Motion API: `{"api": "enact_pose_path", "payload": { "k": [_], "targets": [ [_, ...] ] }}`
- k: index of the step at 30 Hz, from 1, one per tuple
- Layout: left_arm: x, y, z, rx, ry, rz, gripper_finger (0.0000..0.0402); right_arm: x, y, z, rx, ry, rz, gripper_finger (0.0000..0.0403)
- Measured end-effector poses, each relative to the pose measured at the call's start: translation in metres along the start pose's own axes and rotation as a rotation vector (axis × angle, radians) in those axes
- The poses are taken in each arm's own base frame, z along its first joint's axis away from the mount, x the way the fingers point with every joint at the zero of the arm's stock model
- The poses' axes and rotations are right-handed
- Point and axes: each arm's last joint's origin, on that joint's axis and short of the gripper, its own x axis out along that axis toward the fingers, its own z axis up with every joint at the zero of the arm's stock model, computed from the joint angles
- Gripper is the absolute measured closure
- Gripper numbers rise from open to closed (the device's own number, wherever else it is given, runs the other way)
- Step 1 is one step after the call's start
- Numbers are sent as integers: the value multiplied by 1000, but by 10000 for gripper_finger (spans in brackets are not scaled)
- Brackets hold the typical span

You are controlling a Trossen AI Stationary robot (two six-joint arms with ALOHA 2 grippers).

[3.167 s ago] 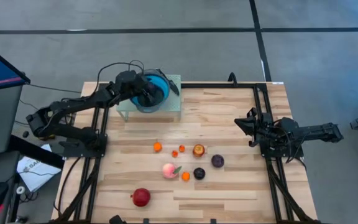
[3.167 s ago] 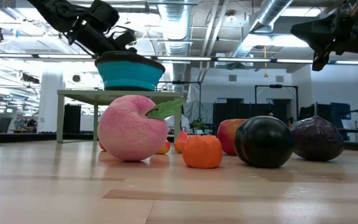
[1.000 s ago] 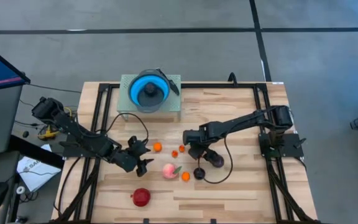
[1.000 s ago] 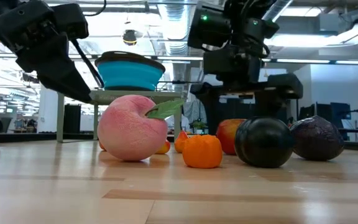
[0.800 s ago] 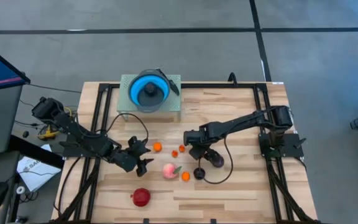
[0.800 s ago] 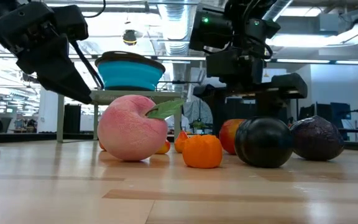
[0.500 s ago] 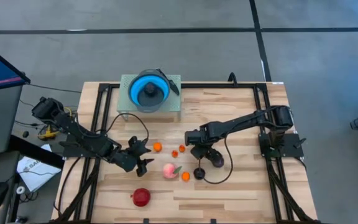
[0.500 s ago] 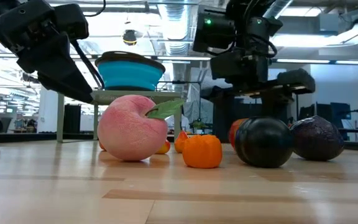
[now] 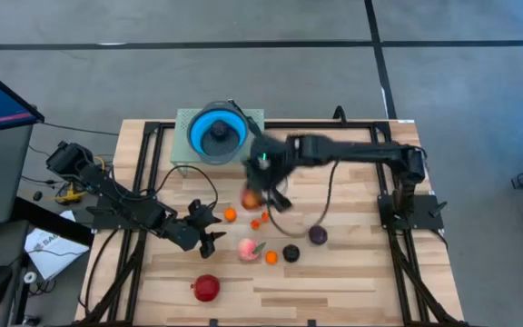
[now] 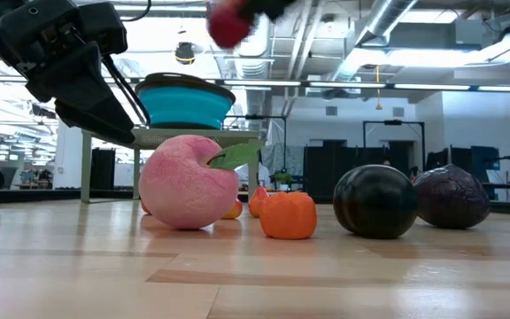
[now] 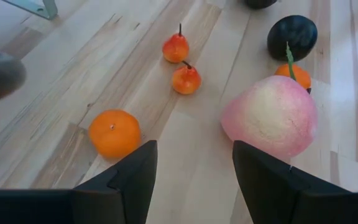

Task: Pick & Place Fruit
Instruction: Put the orange peach into the blue strainer bowl on the shelf

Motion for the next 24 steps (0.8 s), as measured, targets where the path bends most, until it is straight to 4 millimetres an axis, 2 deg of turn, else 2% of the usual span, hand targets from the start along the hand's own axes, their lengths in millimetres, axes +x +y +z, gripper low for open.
{"api": "enact_pose_path", "payload": {
  "k": [4, 7, 11, 15, 19, 24],
  "targets": [
    [0, -1, 1, -5, -5, -5, 198, -39, -42, 27, 23, -208, -297, 137],
    [0, -2, 2, -14, -15, -14, 198, -56, -72, 28, 66, -266, -454, 137],
    [0, -2, 2, -20, -22, -20, 198, -47, -111, 8, 147, -218, -498, 137],
    [0, -2, 3, -21, -24, -22, 198, -33, -137, -8, 215, -126, -477, 137],
    [0, -3, 3, -24, -27, -25, 198, -21, -149, -30, 270, -52, -459, 137],
    [0, -3, 4, -25, -35, -31, 198, -19, -154, -50, 353, 60, -462, 137]
  ]
}}
